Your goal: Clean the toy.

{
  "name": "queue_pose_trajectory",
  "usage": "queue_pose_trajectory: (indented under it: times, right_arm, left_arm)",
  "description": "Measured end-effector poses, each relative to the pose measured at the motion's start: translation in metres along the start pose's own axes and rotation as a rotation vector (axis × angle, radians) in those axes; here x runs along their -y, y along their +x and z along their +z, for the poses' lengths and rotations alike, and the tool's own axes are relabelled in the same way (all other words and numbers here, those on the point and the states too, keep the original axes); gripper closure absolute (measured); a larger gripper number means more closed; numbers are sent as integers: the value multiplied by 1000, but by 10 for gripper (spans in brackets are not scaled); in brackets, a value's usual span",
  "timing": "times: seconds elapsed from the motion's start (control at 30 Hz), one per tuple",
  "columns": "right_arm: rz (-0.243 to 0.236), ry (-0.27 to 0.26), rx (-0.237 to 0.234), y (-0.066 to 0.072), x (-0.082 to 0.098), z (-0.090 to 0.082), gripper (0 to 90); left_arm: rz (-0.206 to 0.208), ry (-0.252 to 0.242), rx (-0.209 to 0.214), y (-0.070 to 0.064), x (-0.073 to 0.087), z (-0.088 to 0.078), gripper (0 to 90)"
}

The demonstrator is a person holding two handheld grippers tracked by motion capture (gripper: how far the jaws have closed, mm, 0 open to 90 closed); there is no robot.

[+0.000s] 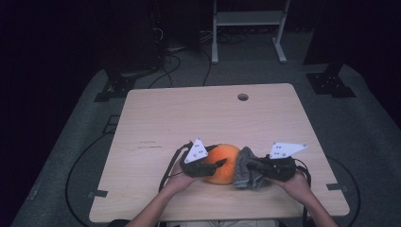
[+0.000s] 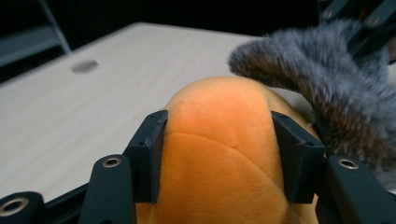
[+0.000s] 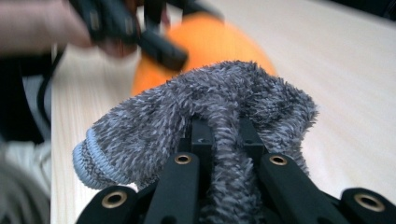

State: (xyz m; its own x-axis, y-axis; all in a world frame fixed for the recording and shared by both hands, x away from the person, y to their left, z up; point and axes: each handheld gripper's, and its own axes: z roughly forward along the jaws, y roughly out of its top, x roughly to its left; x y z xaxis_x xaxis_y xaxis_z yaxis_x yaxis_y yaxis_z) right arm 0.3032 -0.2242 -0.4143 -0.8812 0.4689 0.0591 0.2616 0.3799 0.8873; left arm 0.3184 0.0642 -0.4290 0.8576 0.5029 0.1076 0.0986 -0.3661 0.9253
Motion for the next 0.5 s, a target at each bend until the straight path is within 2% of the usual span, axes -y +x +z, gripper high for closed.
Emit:
queue_pose_trajectory:
  times: [0.03, 0.07, 0.13, 0.2, 0.27, 0.3, 0.33, 0.37, 0.4, 0.43, 0.5]
  right_arm:
    - [7, -19, -1, -2, -5, 1, 816]
    - [5, -22, -1, -4, -8, 4, 815]
    - [-8, 10, 2, -6, -11, 14, 815]
    - [-1, 23, -32, -5, -9, 24, 816]
    - [-30, 33, -52, 3, -8, 29, 815]
    - [-59, 42, -45, 8, -9, 31, 815]
    - [-84, 49, -37, 13, -10, 32, 814]
    - [-102, 57, -22, 17, -10, 30, 815]
    - [-102, 57, -22, 17, -10, 30, 815]
    - [-89, 56, -27, 15, -8, 29, 815]
    - [-40, 49, -38, 9, 0, 26, 815]
  left_arm:
    - [5, 0, -4, -1, 0, 2, 421]
    - [2, 8, 9, -2, 1, 3, 413]
    - [-17, 21, 40, 1, 1, 0, 369]
    - [-86, 62, 112, 10, 0, -4, 236]
    - [-143, 85, 139, 20, 1, -7, 135]
    - [-172, 103, 151, 23, 2, -6, 107]
    - [-168, 121, 154, 24, 4, -6, 118]
    - [-138, 121, 150, 22, 5, -6, 233]
    - [-101, 120, 149, 20, 5, -7, 233]
    - [-73, 123, 144, 18, 5, -9, 275]
    - [-58, 118, 147, 17, 8, -11, 310]
